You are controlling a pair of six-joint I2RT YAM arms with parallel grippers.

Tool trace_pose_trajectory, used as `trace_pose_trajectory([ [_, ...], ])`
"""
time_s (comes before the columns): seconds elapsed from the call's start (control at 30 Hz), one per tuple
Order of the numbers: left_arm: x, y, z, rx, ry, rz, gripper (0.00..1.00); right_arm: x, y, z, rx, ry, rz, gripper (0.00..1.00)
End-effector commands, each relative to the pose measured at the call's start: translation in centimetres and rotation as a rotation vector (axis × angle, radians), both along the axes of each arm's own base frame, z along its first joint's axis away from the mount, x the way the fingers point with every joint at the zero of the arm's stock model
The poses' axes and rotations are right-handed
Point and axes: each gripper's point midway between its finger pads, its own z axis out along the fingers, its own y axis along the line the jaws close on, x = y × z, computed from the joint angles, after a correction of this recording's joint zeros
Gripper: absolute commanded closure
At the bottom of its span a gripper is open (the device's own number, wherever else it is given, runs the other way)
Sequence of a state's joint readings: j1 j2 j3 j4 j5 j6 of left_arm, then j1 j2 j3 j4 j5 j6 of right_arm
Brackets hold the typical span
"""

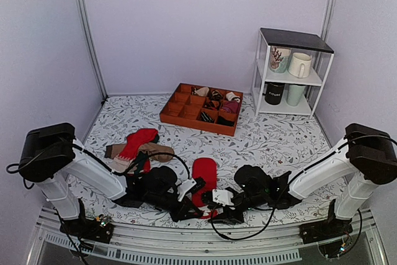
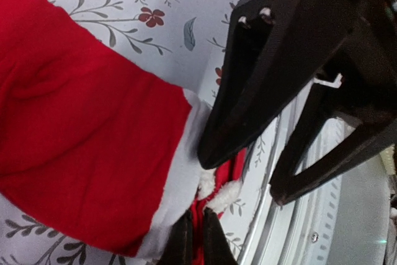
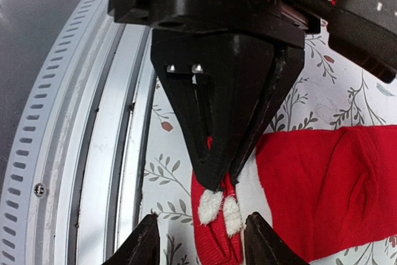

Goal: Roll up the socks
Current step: Roll the sock at the center of the board.

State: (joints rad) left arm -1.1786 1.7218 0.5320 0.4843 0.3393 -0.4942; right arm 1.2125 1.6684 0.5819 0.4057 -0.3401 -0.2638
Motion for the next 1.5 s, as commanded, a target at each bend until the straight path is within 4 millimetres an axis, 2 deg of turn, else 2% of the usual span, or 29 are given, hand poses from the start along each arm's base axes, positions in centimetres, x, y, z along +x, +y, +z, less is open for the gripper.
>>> trace_pose_trajectory([
  [0.0, -1.0, 2.7, -3.9, 0.161, 0.075, 0.008, 1.0, 0.7, 0.2, -1.6, -0.055, -0.023, -0.034, 0.54],
  [0.1, -0.9, 2.7, -3.8, 0.153, 0.072, 0.006, 1.0, 0.9, 0.0, -2.6, -0.094, -0.006, -0.059, 0.65],
  [0.2, -0.7, 2.6, -3.6, 0.147, 0.064, 0.006, 1.0, 0.9, -0.3, -3.3, -0.121, 0.034, -0.09, 0.83],
  [0.3, -0.1, 2.5, -3.0, 0.139, 0.019, 0.013, 1.0, 0.6, -0.7, -3.8, -0.138, 0.104, -0.128, 0.92],
  [0.43, 2.0, 2.8, -1.1, 0.129, -0.165, 0.029, 1.0, -0.2, -1.2, -4.3, -0.143, 0.249, -0.158, 0.94],
  [0.57, 4.1, 3.7, 1.7, 0.106, -0.422, 0.053, 0.82, -0.2, -1.5, -4.6, -0.145, 0.433, -0.194, 0.94],
  [0.67, 4.5, 4.3, 4.0, 0.049, -0.608, 0.06, 0.8, 0.1, -1.5, -5.1, -0.167, 0.569, -0.217, 0.94],
  [0.77, 3.5, 4.2, 5.9, -0.034, -0.746, 0.018, 0.8, 0.4, -1.7, -5.7, -0.205, 0.715, -0.246, 0.94],
  [0.83, 2.4, 3.5, 6.1, -0.069, -0.754, -0.039, 0.79, 0.8, -1.8, -6.0, -0.232, 0.796, -0.264, 0.94],
  [0.93, 1.2, 2.4, 5.2, -0.069, -0.762, -0.09, 0.79, 1.1, -1.7, -5.8, -0.262, 0.873, -0.281, 0.94],
  [1.1, 0.5, 0.7, 4.4, -0.069, -0.796, -0.132, 0.75, 1.2, -2.0, -5.7, -0.296, 0.939, -0.299, 0.94],
  [1.13, 0.3, 0.4, 4.3, -0.072, -0.798, -0.147, 0.74, 1.2, -2.0, -5.8, -0.301, 0.944, -0.302, 0.94],
  [1.23, 0.2, 0.1, 4.0, -0.061, -0.808, -0.156, 0.56, 1.1, -2.2, -5.9, -0.312, 0.951, -0.311, 0.94],
  [1.47, 0.3, -0.2, 2.4, -0.028, -0.808, -0.173, 0.53, 0.9, -2.5, -6.0, -0.317, 0.948, -0.304, 0.94],
])
